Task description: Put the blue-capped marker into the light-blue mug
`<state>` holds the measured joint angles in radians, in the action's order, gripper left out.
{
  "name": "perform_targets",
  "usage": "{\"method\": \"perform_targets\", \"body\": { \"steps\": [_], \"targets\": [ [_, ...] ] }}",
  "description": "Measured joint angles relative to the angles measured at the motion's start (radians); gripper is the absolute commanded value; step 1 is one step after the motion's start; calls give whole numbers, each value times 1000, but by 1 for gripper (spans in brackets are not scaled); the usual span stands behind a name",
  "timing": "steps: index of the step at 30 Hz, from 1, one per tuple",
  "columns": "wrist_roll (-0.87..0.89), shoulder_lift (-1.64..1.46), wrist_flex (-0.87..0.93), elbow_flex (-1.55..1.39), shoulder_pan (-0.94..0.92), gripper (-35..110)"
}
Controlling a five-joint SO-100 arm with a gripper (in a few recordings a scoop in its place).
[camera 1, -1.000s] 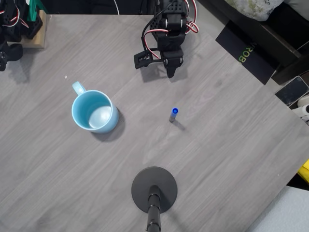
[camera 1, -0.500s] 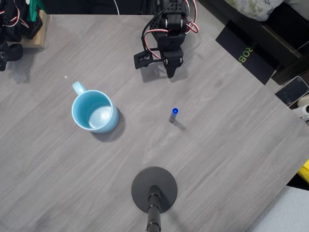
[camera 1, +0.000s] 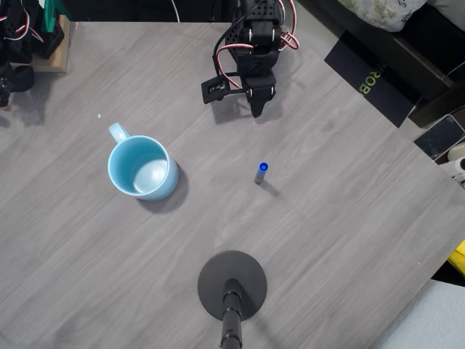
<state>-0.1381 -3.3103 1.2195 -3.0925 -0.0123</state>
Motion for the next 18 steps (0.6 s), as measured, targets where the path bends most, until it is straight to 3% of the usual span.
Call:
{"method": "perform_targets", "body": {
  "steps": [18],
  "targets": [
    [0, 0, 0, 0, 31, 0]
  ]
}}
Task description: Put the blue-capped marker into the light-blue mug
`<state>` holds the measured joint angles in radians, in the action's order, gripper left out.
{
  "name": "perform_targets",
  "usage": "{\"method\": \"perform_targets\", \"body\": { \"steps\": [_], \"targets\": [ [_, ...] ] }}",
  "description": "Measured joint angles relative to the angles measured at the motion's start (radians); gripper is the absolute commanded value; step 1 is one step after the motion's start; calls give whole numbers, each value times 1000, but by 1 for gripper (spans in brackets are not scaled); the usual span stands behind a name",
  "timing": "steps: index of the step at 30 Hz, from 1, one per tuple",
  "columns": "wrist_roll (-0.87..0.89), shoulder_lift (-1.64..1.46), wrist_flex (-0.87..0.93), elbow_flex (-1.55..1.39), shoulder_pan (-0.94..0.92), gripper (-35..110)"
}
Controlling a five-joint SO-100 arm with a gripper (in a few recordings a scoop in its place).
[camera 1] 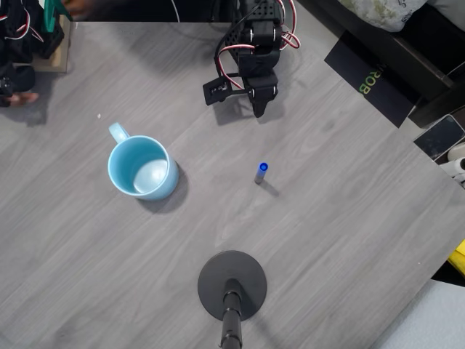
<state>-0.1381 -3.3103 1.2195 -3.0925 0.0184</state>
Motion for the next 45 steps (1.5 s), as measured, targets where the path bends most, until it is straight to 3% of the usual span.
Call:
{"method": "perform_targets", "body": {
  "steps": [3, 12, 17, 24, 32, 45],
  "targets": [
    [-15, 0, -3, 0, -20, 0],
    [-337, 0, -80, 0, -127, 0],
    [-928, 0, -227, 0, -238, 2],
    [-1408, 0, -601, -3, -295, 18],
    [-1466, 0, -914, -5, -242, 35],
    [-1468, 0, -1062, -5, -91, 41]
  ]
}}
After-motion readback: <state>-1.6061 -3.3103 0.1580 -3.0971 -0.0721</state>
